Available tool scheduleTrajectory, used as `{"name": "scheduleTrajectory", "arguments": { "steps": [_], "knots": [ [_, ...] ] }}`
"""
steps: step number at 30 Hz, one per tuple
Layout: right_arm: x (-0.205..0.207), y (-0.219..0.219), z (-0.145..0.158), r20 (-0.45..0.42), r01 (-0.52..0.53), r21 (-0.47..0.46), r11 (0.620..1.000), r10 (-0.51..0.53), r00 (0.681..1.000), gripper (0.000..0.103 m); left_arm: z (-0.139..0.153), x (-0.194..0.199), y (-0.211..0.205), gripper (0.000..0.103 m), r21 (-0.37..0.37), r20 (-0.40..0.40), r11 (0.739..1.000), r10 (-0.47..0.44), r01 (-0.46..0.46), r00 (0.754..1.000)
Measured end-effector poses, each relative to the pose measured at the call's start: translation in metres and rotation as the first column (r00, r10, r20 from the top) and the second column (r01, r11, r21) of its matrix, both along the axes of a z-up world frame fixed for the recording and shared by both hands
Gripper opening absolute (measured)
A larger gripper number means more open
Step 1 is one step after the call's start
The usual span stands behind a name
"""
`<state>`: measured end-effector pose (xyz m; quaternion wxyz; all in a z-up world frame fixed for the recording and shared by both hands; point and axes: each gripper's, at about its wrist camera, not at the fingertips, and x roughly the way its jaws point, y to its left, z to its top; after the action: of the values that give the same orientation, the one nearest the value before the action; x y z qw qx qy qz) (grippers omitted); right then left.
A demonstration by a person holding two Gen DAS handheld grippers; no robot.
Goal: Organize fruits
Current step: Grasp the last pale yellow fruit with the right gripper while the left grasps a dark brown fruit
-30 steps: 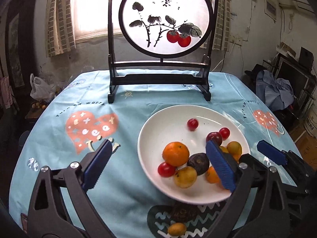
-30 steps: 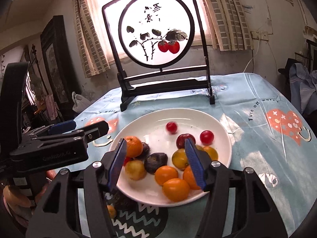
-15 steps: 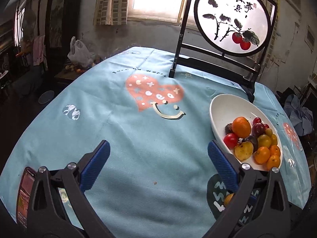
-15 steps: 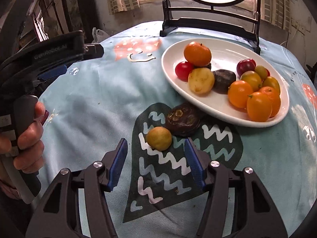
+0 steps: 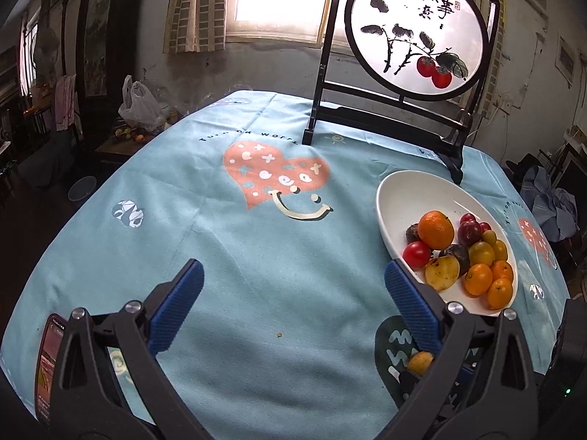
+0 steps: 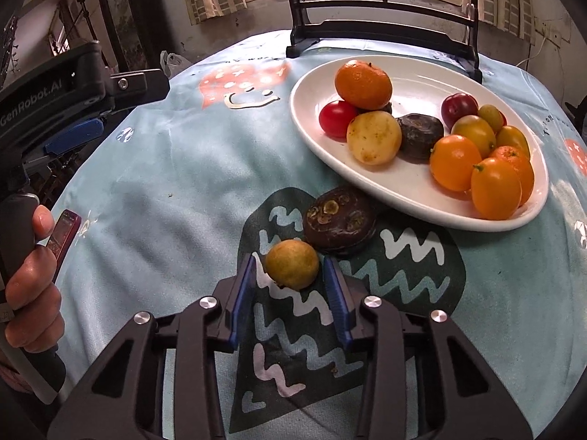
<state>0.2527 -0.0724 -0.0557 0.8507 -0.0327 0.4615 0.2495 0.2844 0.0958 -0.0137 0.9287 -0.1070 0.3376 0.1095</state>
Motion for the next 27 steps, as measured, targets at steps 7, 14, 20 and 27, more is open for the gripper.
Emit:
{"name": "scheduleTrajectory", "arguments": {
  "steps": [7,14,20,27],
  "knots": [
    [-0.003,-0.009,0.004,-0.005,-0.015,0.022,1.000,0.016,1.000,0.030,-0.006,0.004,0.001,0.101,-0.020,-0.024,1.000,-0.006,0.006,1.000],
    [0.004,-0.078,0.040,0.037,0.177,0.202,0.963,-0.188,0.982,0.029,-0.018,0.009,-0.020,0.101,0.019,-0.063,0.997,-0.075,0.076,0.995],
    [0.005,-0.122,0.054,0.079,0.340,0.233,0.911,-0.366,0.927,0.029,-0.036,0.013,-0.078,0.100,0.019,-0.118,0.931,-0.359,0.363,0.926],
    [0.003,-0.129,0.058,0.064,0.342,0.270,0.900,-0.371,0.926,0.029,-0.054,0.024,-0.116,0.087,0.036,-0.168,0.879,-0.464,0.476,0.870]
  ]
}}
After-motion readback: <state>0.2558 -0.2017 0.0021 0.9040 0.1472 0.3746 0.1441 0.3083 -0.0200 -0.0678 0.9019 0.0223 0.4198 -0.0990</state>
